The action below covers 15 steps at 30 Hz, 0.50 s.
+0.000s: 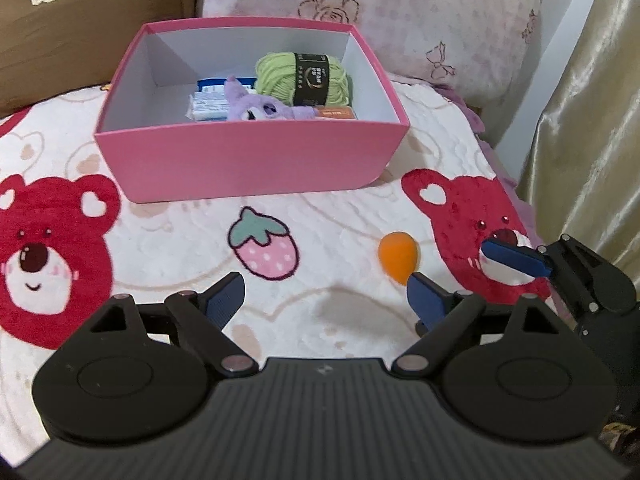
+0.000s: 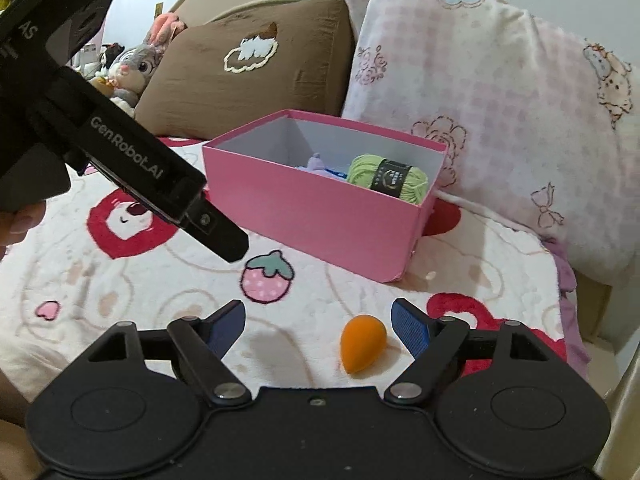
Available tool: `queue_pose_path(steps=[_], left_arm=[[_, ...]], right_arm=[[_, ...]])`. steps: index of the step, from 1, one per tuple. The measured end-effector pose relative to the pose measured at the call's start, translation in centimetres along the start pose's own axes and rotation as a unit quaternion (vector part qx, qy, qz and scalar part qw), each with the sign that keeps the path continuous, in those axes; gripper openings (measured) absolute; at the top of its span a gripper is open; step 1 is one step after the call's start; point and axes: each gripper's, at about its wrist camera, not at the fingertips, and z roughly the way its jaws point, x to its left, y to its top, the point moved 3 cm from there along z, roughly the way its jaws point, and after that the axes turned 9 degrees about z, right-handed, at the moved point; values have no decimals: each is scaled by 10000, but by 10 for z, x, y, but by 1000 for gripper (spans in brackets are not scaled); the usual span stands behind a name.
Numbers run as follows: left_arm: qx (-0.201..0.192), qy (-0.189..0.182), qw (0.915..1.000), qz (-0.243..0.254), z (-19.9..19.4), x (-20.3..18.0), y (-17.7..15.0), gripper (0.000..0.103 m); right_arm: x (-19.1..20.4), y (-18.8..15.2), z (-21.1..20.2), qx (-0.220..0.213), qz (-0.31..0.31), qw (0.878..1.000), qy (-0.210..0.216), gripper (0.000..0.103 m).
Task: Organize objects
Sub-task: 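Move the left tool to the orange sponge and close on it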
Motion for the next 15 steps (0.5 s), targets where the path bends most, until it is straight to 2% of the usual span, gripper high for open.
queue_pose_path(steps=[5,8,12,15], left_arm=[[113,-58,9999,24,24,-6,-6,88],[141,-220,9996,57,35,-11,-7,88],[63,-425,9991,12,50,-15,-5,88],[54,-472,9989,57,61,-21,-1,87]], right_arm=[[-5,-20,17,3,134,9999,-3,84],[-9,-30,27,52,243,9997,22,84],[-11,-37,44,405,207,9989,116,83],[-12,-42,54,474,220,9986,-34,84]])
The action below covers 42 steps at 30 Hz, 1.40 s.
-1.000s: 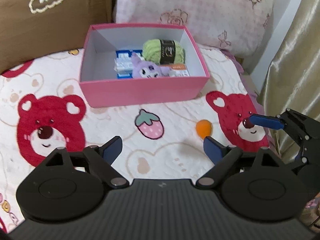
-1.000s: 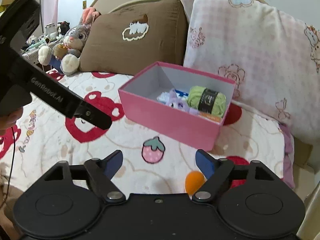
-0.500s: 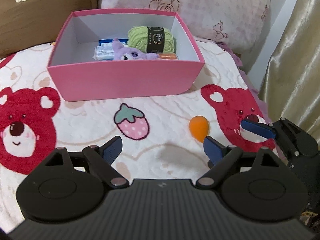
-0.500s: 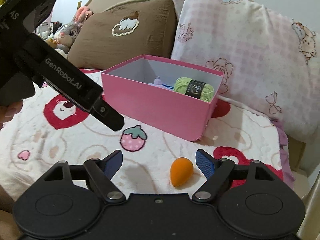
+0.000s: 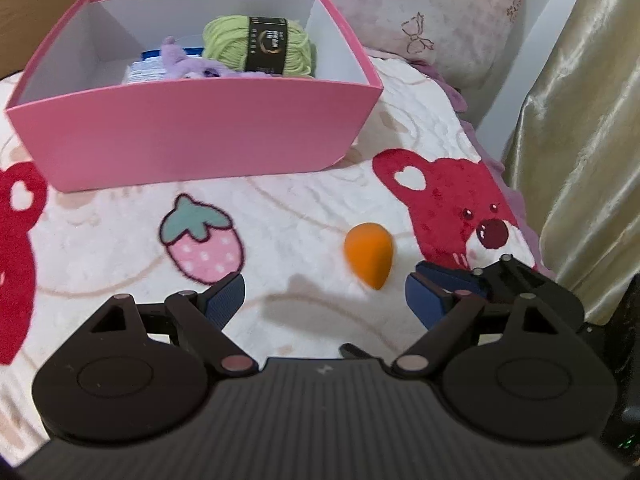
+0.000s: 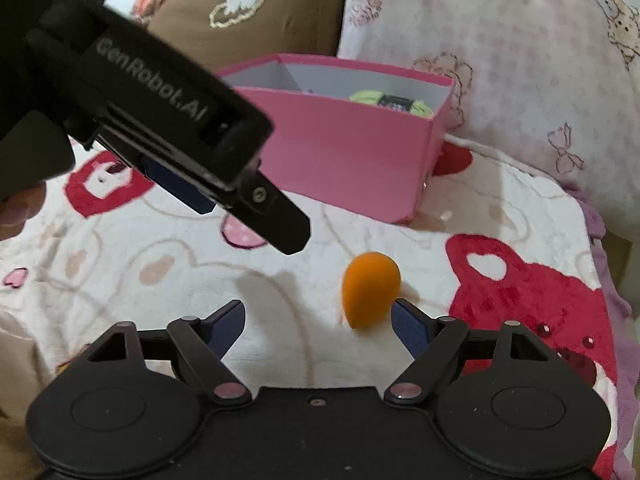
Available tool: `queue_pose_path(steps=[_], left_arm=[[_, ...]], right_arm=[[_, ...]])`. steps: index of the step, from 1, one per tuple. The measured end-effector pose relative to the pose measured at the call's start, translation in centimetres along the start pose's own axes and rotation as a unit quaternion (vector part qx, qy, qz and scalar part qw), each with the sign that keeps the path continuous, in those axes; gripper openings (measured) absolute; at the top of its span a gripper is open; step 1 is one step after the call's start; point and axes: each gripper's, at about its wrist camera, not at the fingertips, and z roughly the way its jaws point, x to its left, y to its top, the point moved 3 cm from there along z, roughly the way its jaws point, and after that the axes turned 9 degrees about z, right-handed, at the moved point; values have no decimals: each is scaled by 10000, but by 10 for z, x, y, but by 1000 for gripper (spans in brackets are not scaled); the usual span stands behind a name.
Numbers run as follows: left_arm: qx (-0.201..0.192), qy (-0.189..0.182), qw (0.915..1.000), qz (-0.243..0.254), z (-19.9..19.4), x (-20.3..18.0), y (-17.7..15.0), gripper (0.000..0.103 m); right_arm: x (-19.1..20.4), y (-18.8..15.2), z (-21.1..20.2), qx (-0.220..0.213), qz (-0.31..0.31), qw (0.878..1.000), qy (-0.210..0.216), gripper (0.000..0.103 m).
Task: Organize objects
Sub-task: 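Move the left tool to the orange sponge and close on it, then lift the orange sponge with the left tool and carry it into the pink box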
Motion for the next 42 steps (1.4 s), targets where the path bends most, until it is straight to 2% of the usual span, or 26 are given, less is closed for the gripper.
queue_pose_path(steps=[5,9,11,14,17,19,20,22,25,31,38,42], left_arm=[[-18,-135,9999,-56,18,-8,6,85],[23,-205,9997,-115,34,-12,7,78],[71,-215,9997,-103,41,-13,7,68],[96,-260,9993,-267,52,-11,6,62],[104,-278,9989,-357,61,-9,7,52],[193,-279,9988,-364,68,-9,7,45],[189,-326,9986,-372,69,-10,7,37],[169,-438,9979,-457,71,-10,8,31],[173,-401,9977,-514,71,-12,9,31],[310,-304,9984,-361,58,-19,16,30],[593,-360,9966,-439,15,-27,35,30],[632,-368,9963,-448,-19,-28,54,30]], right_arm=[[-9,-2,17,66,201,9997,-90,83],[-13,-4,26,36,331,9994,-90,75],[-17,-4,30,1,420,9991,-99,73],[-25,-6,35,-46,576,9982,-132,65],[-33,-7,36,-135,738,9972,-63,55],[-37,-7,37,-197,855,9961,-3,41],[-38,-7,38,-208,925,9955,11,41],[-41,-6,40,-221,1059,9941,63,40],[-42,-8,41,-277,1127,9932,80,39],[-41,2,34,-71,1266,9918,155,38],[-28,30,2,312,1402,9893,246,38],[-22,55,-19,279,1504,9874,417,38]])
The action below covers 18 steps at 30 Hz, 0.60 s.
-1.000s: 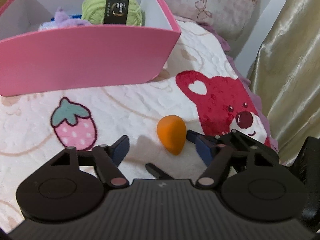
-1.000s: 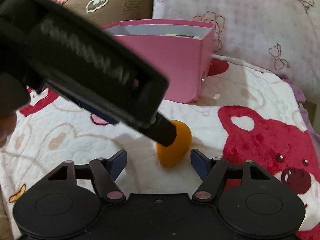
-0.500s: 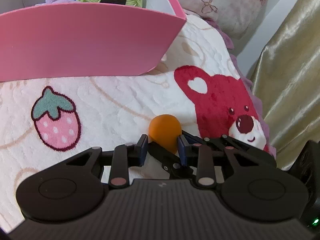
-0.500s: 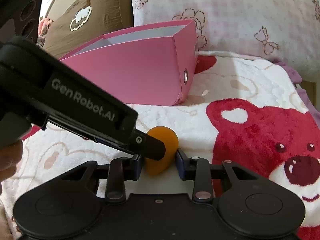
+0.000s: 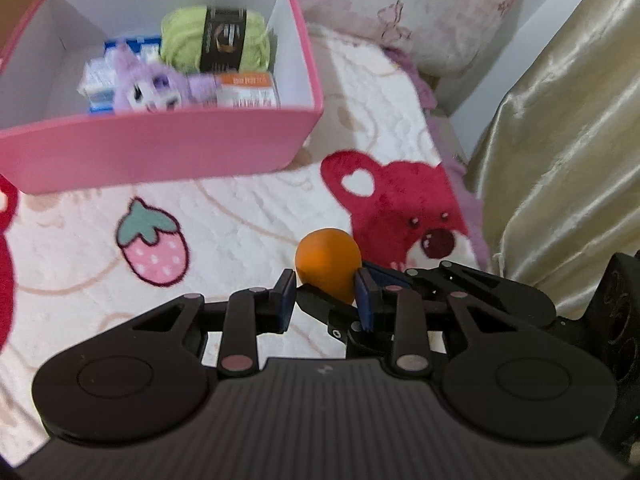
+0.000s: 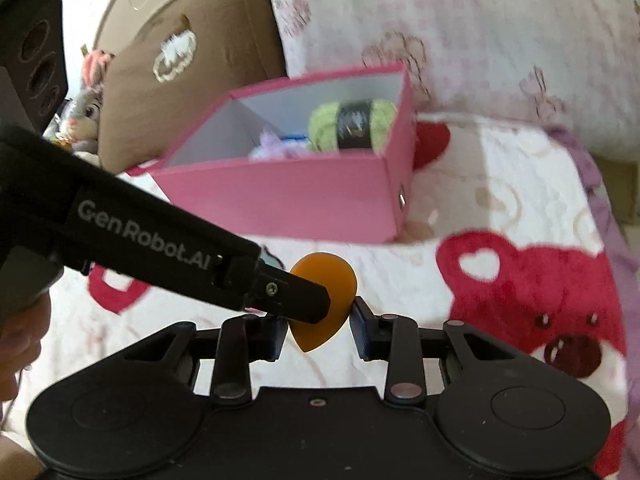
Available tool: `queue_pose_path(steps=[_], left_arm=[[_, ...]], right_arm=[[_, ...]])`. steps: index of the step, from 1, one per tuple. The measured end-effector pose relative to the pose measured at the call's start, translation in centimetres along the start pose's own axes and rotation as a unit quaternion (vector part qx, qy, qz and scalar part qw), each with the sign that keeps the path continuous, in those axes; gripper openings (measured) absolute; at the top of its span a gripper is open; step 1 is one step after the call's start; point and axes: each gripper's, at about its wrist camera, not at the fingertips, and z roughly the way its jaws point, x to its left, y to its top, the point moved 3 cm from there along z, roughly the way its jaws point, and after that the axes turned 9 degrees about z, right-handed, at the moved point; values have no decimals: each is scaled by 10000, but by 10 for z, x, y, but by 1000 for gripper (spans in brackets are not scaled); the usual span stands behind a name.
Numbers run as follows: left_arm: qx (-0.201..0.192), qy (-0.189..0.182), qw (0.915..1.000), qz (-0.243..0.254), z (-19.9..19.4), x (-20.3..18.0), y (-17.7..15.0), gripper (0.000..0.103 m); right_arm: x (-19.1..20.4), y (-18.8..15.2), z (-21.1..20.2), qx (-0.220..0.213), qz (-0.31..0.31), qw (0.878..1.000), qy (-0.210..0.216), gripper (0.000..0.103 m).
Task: Organize objects
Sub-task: 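Lift the orange sponge with the left tool and carry it into the pink box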
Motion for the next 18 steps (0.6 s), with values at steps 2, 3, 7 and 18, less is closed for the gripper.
queue_pose_path(steps=[2,3,7,18], left_arm=[[-13,-14,10000,6,-18,-2,7,30],[-13,-11,10000,24,-28,-3,10,30],[-34,-9,10000,59,-61,-5,25,30],[73,-143,9996,-251,-94,17,85,31]], right_arm=[[11,11,-12,-9,-21,10000,26,38],[15,17,-16,-3,-21,10000,39,38],[33,38,-36,-5,80,9998,162,38],[59,105,-36,243,-140,9993,230,38]])
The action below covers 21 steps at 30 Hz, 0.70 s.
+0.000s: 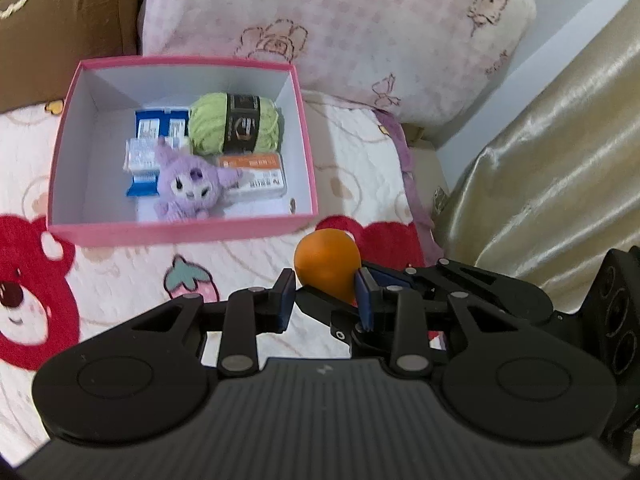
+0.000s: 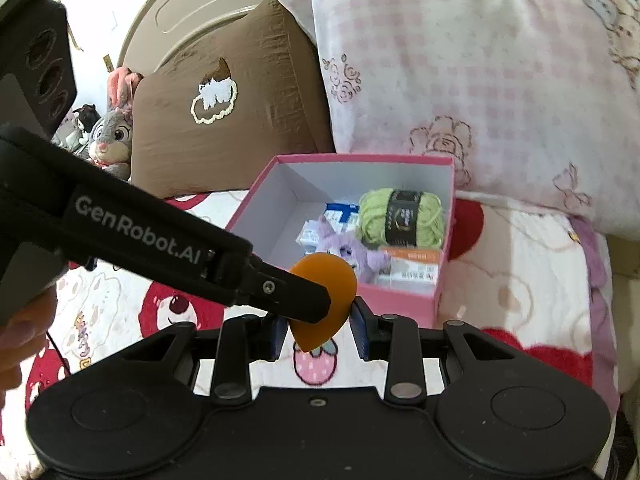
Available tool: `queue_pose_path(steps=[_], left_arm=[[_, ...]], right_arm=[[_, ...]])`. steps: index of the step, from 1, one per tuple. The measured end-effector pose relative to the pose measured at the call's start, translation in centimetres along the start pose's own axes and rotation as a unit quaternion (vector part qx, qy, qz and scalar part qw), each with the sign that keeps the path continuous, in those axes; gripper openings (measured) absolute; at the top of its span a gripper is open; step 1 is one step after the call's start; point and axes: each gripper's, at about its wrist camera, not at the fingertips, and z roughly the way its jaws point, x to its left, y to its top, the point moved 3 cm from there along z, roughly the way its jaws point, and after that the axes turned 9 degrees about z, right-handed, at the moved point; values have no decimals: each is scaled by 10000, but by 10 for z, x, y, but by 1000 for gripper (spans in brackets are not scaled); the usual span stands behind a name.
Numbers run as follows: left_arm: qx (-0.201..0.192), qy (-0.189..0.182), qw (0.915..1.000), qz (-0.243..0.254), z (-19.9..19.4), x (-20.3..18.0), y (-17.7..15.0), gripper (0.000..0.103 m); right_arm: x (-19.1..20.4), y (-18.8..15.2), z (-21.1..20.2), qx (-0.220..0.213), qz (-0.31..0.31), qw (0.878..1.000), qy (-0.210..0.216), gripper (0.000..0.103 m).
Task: Organize objects
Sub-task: 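Lift the orange sponge with the left tool and carry it into the pink box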
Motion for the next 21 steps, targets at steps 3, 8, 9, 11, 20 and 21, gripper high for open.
queue_pose_path(steps=[3,8,9,11,20,21], left_arm=[[-108,-20,9999,112,1,7,22,31],[-241,24,9993,-269,32,37,51,32],[-228,32,9990,-385,43,45,55,32],[-152,109,9982,-563,65,57,61,32],[-91,655,9936,-919,130,100,72,31],[-110,746,9924,-970,135,103,73,31]], right_arm=[[0,21,8,-50,-193,9998,-23,38],[-13,49,49,47,-314,9995,-29,38],[-18,52,59,107,-313,9994,-55,38],[-28,57,84,298,-250,9992,-69,38],[-50,59,172,743,-502,9959,-133,38],[-52,59,178,749,-463,9960,-112,38]])
